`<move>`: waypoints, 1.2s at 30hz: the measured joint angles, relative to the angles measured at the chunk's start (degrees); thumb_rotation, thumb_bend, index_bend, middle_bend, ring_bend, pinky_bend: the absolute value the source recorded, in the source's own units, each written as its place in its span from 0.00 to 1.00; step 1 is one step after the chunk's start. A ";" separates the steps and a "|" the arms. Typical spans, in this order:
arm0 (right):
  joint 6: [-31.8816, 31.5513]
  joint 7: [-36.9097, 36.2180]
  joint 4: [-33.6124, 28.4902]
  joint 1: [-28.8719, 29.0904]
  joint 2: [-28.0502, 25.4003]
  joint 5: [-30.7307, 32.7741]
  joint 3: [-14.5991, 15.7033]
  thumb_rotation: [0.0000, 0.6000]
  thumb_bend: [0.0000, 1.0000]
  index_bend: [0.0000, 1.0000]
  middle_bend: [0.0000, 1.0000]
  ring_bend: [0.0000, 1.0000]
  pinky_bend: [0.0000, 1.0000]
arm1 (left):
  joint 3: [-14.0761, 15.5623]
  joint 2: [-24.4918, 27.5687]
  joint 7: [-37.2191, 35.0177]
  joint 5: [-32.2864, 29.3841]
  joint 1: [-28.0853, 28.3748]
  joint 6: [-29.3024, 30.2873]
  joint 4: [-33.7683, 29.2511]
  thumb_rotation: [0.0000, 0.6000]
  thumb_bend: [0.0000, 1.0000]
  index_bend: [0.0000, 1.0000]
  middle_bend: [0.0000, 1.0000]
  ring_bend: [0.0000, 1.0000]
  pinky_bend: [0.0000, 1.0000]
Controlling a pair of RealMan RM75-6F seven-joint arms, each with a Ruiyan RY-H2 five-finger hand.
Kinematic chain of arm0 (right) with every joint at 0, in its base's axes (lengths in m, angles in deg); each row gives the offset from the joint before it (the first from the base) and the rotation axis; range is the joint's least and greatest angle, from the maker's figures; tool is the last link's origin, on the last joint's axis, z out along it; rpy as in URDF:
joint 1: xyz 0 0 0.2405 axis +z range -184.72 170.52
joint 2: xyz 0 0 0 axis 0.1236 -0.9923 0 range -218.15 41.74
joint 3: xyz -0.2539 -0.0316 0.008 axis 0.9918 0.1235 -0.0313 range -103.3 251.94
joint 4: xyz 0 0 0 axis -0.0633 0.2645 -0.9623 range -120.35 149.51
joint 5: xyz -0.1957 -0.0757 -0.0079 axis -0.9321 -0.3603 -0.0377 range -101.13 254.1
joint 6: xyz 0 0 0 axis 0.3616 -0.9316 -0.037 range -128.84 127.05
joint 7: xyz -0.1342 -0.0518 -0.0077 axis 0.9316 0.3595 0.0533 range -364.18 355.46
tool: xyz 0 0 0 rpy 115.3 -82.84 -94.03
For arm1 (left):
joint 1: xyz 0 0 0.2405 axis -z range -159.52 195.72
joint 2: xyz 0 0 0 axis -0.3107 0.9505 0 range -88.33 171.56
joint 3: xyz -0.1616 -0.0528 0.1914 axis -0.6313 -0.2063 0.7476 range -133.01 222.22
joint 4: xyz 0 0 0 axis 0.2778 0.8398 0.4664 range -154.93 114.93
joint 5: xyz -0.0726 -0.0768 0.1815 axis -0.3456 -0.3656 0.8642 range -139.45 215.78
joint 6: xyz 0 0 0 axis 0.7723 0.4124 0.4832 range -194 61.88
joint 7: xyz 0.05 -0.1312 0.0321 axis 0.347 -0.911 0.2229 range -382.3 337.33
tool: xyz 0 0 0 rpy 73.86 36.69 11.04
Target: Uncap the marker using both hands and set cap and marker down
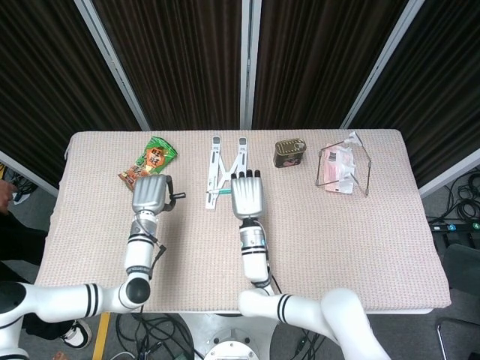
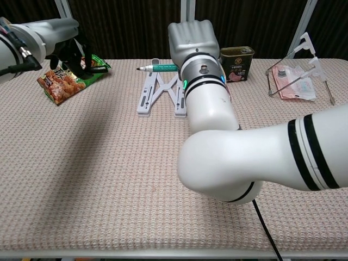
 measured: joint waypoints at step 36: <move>3.01 -6.59 -30.71 -28.43 -21.85 -4.59 13.41 1.00 0.03 0.28 0.30 0.11 0.12 | 12.29 2.14 -24.29 21.95 -13.25 -10.75 7.12 1.00 0.02 0.22 0.25 0.22 0.33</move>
